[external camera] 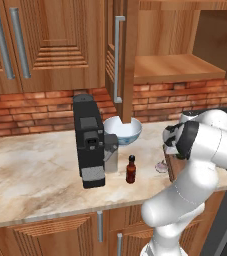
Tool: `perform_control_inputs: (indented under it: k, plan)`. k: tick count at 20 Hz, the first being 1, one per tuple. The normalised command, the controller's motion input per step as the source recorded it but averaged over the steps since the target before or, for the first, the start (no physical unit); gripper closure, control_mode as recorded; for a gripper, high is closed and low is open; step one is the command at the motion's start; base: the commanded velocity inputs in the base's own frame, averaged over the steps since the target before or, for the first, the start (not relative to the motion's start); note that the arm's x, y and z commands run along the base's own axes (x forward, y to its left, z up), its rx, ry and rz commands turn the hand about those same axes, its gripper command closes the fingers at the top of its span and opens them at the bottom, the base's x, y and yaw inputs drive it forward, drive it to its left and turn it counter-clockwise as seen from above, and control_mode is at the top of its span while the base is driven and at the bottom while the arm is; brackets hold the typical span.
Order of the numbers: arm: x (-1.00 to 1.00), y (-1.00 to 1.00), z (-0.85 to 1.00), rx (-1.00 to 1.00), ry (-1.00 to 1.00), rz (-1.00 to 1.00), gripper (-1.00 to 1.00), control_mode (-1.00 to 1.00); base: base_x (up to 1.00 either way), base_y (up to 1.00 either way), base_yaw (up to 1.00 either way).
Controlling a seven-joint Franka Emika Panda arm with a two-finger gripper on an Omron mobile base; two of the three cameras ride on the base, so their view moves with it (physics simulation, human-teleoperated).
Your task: Open the cabinet. Place the bowl and condiment on the counter. Then place the lime and garlic on the cutting board.
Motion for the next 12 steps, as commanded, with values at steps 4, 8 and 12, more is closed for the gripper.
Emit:
perform_control_inputs:
  k: [4, 8, 12]
  plan:
    - [0.05, -0.03, -0.18, 0.0, -0.06, 0.0, -1.0, -1.0, 0.0, 0.0, 0.0]
    - [0.03, -0.01, -0.18, 0.0, -0.06, 0.0, -1.0, -1.0, 0.0, 0.0, 0.0]
    - [0.0, -0.04, 0.06, 0.0, -0.05, 0.0, -1.0, -1.0, 0.0, 0.0, 0.0]
